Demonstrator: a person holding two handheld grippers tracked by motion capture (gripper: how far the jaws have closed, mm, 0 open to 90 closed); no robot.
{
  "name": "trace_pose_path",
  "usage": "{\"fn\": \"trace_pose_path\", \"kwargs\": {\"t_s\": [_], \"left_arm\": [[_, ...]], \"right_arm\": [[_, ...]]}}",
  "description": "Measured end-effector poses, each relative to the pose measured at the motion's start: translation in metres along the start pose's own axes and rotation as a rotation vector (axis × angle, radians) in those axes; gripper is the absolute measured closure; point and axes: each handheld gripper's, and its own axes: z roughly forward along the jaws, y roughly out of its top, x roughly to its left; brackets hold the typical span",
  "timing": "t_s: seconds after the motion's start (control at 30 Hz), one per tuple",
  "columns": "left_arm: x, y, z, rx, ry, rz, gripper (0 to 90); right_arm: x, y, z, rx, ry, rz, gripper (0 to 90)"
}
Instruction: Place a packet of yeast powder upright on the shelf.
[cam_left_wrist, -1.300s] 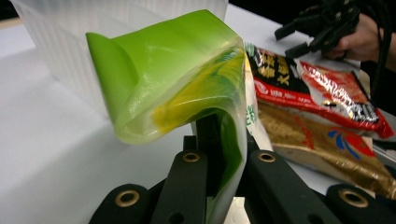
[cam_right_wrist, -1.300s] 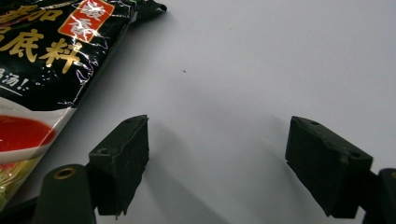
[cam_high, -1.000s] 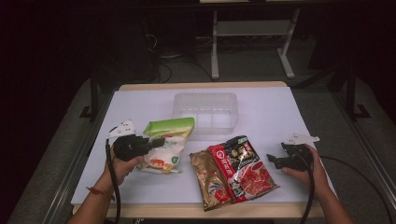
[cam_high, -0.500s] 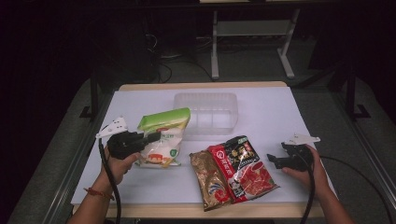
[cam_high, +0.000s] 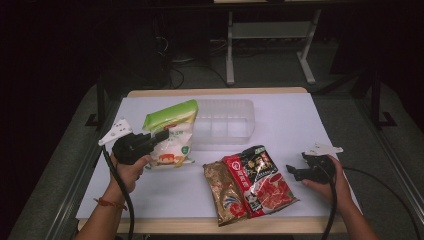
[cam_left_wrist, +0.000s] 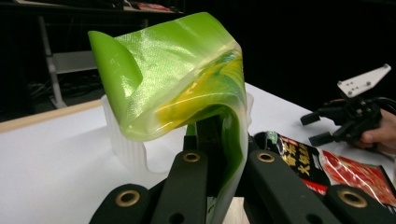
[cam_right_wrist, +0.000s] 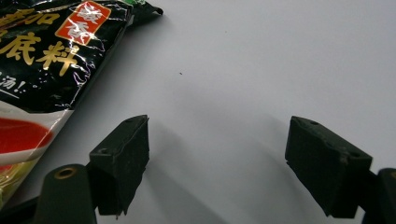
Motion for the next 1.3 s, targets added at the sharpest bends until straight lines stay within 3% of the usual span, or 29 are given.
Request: {"fn": "trace_pose_path", "kwargs": {"t_s": [0.27,0.43,0.5,0.77,1.2,1.3], "left_arm": [[-0.004,0.014,0.022,-0.011,0.056,0.0,87.7],[0.0,0.027,0.041,-0.037,0.091,-0.027,87.8],[0.002,0.031,0.048,-0.033,0.113,-0.017,87.8],[0.012,0.038,0.074,-0.043,0.184,-0.069,87.8],[0.012,0.05,0.12,-0.03,0.283,-0.064,87.8],[0.015,0.05,0.128,-0.03,0.304,-0.078,87.8]], "right_arm": [[-0.001,-0.001,-0.001,-0.006,0.0,0.008,21.3],[-0.001,-0.001,0.0,-0.007,0.0,0.007,21.4],[-0.001,-0.001,0.0,-0.006,-0.001,0.005,21.5],[0.0,-0.001,0.0,-0.004,-0.004,0.005,21.7],[0.0,-0.001,0.0,-0.006,-0.002,0.006,21.8],[0.0,-0.001,0.0,-0.006,-0.002,0.004,21.8]]}}
